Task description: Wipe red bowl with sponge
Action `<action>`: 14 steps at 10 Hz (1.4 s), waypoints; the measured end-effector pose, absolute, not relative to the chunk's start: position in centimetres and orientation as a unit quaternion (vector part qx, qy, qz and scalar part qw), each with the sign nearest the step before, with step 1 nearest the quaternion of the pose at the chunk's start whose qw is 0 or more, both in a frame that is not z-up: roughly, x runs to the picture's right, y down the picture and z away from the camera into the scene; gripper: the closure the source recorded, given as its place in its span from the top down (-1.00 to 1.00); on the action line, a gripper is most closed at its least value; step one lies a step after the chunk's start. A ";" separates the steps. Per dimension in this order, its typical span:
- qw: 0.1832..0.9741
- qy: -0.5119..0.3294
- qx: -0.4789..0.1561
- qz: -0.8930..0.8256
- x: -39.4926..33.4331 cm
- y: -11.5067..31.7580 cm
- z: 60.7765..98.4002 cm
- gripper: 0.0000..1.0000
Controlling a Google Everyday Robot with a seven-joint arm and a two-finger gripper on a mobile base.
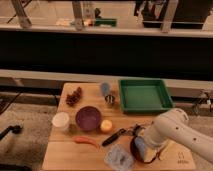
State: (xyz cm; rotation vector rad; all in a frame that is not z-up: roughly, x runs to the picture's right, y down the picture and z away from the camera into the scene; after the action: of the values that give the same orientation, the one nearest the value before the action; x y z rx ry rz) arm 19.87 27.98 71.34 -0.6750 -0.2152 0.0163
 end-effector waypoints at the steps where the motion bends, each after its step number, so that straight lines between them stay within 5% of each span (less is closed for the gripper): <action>1: 0.938 -0.102 -0.332 0.010 19.9 28.0 71.6 -1.00; 14: 0.936 -0.103 -0.338 -0.013 18.8 28.4 70.6 -1.00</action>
State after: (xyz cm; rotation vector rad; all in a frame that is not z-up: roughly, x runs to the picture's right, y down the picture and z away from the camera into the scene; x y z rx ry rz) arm 18.81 28.36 70.61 -0.6900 -0.2109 -0.0269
